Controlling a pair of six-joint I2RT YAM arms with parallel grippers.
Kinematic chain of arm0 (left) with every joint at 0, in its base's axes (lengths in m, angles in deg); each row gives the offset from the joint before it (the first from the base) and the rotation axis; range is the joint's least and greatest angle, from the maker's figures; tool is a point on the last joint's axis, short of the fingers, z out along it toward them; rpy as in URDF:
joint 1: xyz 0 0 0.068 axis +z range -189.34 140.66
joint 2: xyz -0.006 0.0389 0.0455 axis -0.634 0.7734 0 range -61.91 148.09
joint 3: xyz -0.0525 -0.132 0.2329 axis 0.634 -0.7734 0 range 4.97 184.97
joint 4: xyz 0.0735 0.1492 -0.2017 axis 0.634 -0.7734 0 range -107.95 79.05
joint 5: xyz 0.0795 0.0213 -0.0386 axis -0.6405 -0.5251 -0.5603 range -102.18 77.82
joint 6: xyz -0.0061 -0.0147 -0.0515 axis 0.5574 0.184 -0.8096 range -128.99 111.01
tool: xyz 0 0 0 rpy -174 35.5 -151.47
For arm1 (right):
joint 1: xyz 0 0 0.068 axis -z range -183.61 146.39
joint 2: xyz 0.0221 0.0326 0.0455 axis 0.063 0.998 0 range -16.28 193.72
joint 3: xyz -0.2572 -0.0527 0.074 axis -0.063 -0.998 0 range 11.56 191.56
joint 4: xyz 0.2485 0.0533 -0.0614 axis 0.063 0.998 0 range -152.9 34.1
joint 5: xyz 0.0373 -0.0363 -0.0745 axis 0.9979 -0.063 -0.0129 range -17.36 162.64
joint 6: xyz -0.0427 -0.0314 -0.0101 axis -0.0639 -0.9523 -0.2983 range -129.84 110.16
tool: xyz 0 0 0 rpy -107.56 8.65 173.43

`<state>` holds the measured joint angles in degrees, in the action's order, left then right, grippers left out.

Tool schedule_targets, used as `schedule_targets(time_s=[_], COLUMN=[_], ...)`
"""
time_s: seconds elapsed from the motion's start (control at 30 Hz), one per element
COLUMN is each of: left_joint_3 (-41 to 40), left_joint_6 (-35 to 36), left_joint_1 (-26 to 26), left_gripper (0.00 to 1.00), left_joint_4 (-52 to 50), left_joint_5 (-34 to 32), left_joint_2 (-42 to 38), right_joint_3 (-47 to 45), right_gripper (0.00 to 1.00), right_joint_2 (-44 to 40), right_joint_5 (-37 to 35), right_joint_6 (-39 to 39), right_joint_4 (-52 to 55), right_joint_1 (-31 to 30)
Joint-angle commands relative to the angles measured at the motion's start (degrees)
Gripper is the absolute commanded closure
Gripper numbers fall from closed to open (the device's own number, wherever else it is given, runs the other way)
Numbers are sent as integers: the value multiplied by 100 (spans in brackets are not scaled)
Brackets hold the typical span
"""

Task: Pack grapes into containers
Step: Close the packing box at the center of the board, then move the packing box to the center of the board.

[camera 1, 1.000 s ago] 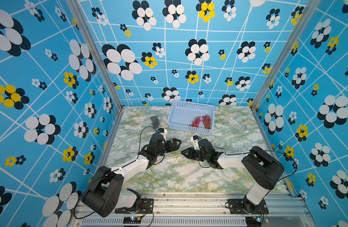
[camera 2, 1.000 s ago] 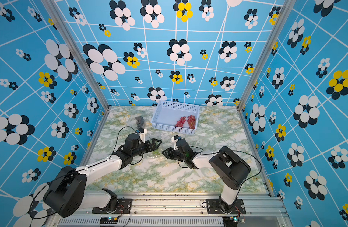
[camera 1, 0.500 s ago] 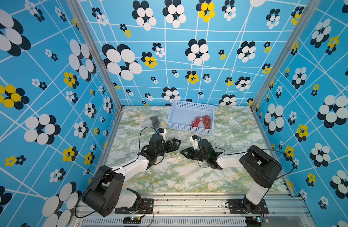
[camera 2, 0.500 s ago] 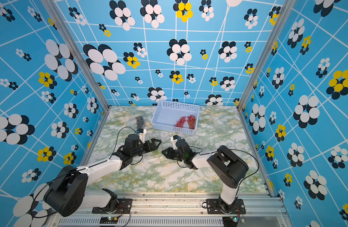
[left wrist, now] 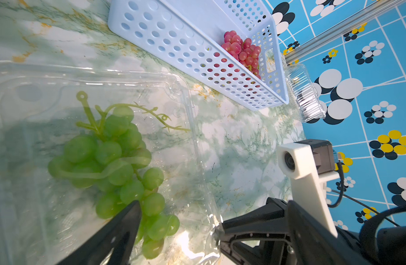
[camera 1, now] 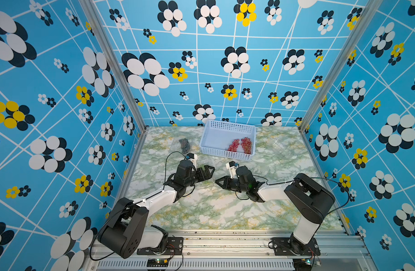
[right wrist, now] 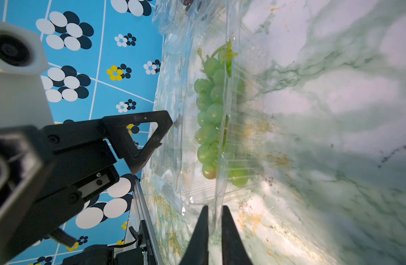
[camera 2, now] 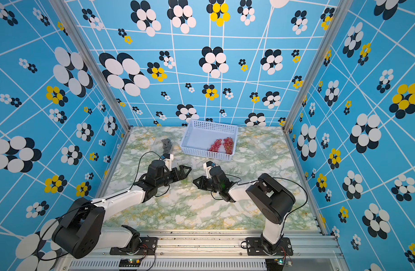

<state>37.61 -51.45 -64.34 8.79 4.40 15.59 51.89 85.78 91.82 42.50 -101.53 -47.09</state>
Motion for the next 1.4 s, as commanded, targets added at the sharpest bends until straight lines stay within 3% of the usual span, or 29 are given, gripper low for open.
schedule_targets(time_s=[0.0, 0.27, 0.47, 0.57, 0.77, 1.03, 1.37], left_joint_3=[-100, 51, -97, -277, -517, -601, -778], left_joint_6=[38, 244, 183, 18, -87, -61, -118], left_joint_1=[84, 161, 283, 468, 763, 969, 1190], left_gripper=[1, 0, 0, 0, 0, 0, 1], left_joint_4=[-256, -904, -1202, -1238, -1504, -1797, -1918], left_joint_5=[100, 58, -14, 76, 194, 283, 399], left_joint_2=[-154, -1011, -1494, -1731, -2132, -2358, -2599], right_joint_3=[-114, 203, 881, 1255, 1873, 2183, 2204], right_gripper=[83, 49, 15, 7, 1, 1, 23], right_joint_2=[-229, -1167, -1118, -911, -234, 425, 619], right_joint_5=[-89, -538, -737, -760, -622, -246, -246], right_joint_6=[-131, -629, -1072, -1287, -1427, -1157, -680], right_joint_4=[428, 1791, 2685, 2982, 3284, 3005, 2463], right_joint_1=[-68, 16, 24, 63, 189, 165, -247])
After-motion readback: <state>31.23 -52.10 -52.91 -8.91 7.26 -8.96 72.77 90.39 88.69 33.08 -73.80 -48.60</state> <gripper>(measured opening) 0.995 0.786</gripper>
